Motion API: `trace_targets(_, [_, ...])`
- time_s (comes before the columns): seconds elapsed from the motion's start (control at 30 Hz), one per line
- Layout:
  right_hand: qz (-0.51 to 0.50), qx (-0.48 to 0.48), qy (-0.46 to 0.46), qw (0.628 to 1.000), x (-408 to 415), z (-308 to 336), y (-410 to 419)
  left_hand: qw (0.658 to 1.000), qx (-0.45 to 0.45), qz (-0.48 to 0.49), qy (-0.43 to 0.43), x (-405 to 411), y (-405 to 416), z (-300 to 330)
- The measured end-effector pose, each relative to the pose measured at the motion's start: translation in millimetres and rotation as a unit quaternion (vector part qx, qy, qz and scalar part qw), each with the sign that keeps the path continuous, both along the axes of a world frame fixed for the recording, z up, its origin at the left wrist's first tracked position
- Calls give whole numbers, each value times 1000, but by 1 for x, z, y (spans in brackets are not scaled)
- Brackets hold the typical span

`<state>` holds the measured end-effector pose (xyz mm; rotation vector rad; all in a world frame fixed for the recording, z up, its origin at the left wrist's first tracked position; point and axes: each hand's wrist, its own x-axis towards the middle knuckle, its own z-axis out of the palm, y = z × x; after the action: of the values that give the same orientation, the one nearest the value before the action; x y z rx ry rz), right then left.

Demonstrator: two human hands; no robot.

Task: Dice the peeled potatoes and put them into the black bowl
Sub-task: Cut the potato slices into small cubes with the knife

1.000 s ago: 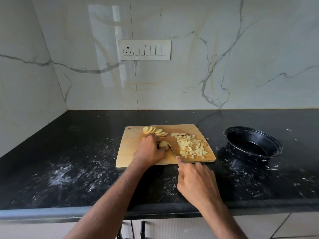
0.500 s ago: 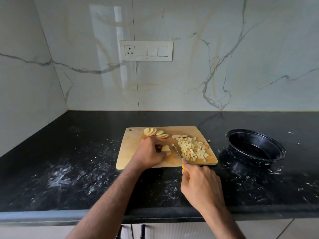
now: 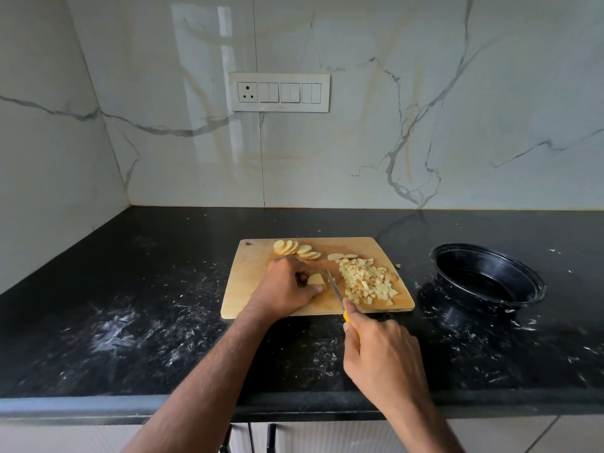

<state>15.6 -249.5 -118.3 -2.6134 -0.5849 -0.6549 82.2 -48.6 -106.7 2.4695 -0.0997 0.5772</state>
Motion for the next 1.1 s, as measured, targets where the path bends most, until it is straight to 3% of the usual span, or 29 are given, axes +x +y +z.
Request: trace_targets(1.1, [46, -53, 35, 997, 35, 9, 24, 1000, -7, 3, 2, 3, -1, -2])
